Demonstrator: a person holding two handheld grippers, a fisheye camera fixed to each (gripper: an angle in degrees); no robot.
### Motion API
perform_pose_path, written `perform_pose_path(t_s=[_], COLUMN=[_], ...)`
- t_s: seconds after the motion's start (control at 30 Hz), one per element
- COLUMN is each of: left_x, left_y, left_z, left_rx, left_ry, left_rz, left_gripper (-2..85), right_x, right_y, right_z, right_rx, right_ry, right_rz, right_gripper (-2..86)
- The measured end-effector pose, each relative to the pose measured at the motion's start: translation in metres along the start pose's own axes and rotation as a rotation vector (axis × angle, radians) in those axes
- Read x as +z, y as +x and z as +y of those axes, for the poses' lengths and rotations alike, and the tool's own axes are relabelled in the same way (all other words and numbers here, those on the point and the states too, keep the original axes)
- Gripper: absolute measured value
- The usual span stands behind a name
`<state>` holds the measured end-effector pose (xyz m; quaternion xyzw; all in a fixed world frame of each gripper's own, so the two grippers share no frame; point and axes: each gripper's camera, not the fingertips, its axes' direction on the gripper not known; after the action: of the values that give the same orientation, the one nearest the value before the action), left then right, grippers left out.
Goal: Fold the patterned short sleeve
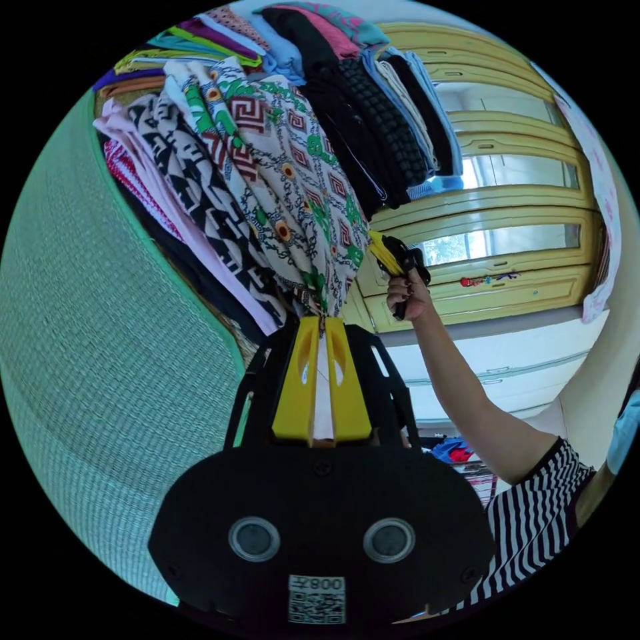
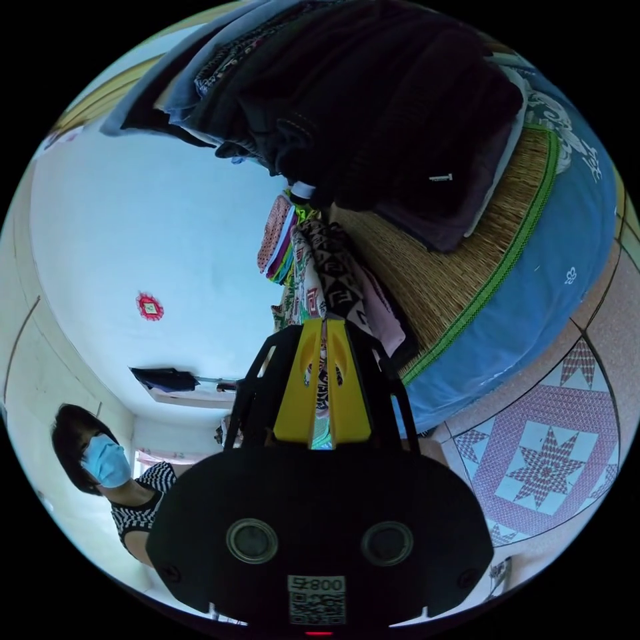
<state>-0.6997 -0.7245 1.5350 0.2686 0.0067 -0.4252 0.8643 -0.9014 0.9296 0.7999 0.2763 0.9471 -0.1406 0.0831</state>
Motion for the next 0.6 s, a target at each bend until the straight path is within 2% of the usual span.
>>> perform_pose_path(t_s=[0.17,0.4,0.6], left_x=[0.008,0.010,0.014], left_y=[-0.024,-0.037,-0.038], left_z=[0.002,0.012,0.024], left_rx=[-0.054,-0.051,-0.016], left_ry=[0.033,0.060,0.012], left_rz=[0.072,0.082,0.024], left_gripper=[1.7,1.4,0.4], right_x=[-0.004,-0.011,0.075], right_y=[-0.025,-0.127,-0.236], right_z=[0.013,0.059,0.055], right_rx=[-0.004,-0.124,-0.299], right_ry=[0.050,0.234,0.101], right_rz=[-0.006,0.162,0.401], right_gripper=[0.4,0.1,0.0])
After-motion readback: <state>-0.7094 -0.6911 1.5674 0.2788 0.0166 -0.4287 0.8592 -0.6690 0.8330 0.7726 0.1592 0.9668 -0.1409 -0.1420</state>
